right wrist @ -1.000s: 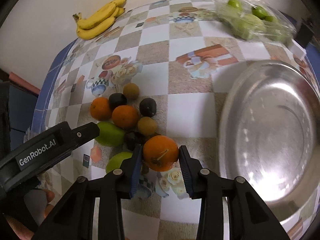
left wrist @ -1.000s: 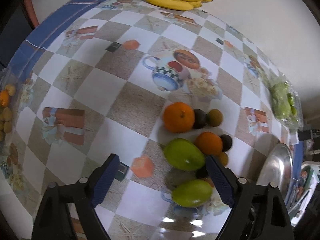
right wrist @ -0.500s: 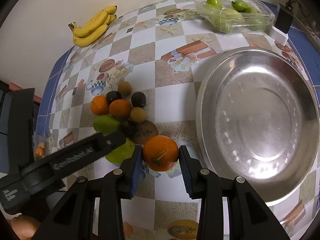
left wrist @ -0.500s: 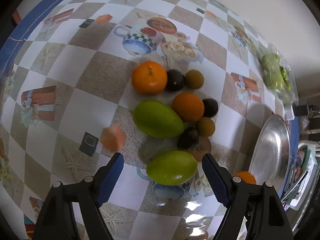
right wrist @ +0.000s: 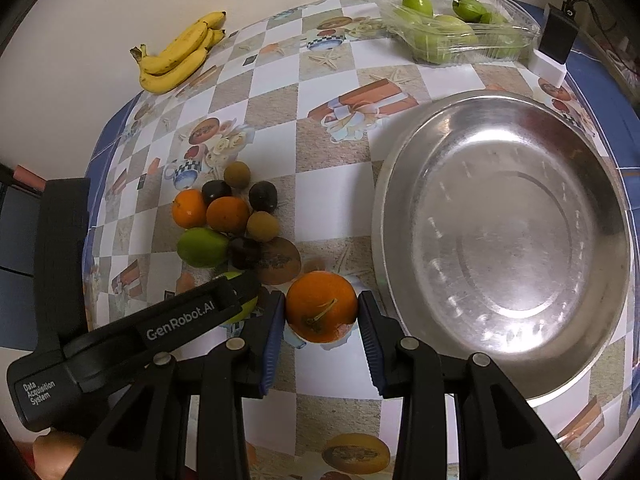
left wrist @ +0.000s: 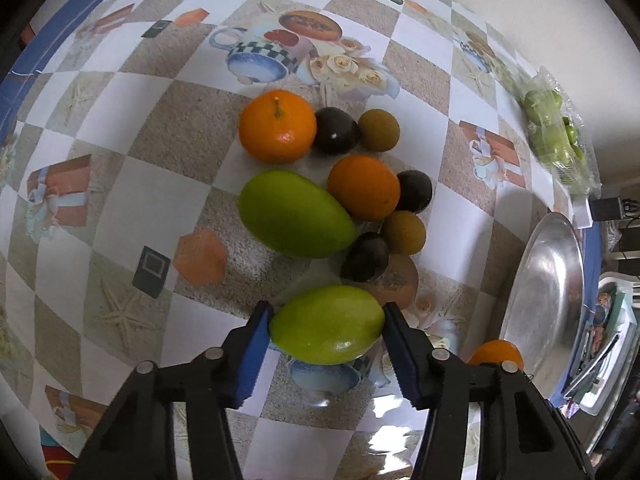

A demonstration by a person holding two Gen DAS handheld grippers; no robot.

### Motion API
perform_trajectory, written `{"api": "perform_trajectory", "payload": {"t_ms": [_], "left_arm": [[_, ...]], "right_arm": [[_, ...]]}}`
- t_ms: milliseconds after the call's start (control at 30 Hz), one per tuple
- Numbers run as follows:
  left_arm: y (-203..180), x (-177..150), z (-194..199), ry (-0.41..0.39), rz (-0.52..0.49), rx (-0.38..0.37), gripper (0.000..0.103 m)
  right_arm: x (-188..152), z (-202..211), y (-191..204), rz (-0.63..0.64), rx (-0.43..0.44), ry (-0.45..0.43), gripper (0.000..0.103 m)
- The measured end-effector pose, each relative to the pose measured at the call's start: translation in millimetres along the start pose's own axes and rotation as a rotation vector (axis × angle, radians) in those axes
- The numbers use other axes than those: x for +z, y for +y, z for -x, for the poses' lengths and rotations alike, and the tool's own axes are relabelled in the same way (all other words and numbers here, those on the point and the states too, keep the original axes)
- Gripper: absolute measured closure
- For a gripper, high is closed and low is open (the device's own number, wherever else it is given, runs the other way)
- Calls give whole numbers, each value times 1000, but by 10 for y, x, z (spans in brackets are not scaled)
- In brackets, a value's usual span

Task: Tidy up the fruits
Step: 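Close the right tool on the orange while the left tool grasps the green mango, then carry the orange and mango with both tools over the steel bowl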

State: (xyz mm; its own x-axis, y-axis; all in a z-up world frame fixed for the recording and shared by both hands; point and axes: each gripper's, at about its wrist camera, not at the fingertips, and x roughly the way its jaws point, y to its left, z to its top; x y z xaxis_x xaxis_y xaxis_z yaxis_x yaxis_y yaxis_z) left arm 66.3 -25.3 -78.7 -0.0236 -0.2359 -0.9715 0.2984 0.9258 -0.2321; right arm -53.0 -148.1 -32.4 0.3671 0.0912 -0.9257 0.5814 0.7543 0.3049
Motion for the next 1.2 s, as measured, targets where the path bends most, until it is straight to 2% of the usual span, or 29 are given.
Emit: {"api": "perform_trajectory", "payload": {"t_ms": [367,533,633,900,1200], "left_arm": [[39,-31,140,-44,13,0,45],[-25,-35,282,-82,-7,-7,45],[-117,-44,397,-116,-30,-14,45],[-557,-130,398,-138,-163,-35,45],[-1321,-368,215,-161,-398,-44,45]], "right_arm": [[23,55,-32,-10,21,-13,65],[94,123,-225,-82,35,-32,65],[139,180,-409,-138,9,-51,65],[182,273,-1016,-291,-84,-77,65],[181,338,-1437,-378,-142,-95,64]]}}
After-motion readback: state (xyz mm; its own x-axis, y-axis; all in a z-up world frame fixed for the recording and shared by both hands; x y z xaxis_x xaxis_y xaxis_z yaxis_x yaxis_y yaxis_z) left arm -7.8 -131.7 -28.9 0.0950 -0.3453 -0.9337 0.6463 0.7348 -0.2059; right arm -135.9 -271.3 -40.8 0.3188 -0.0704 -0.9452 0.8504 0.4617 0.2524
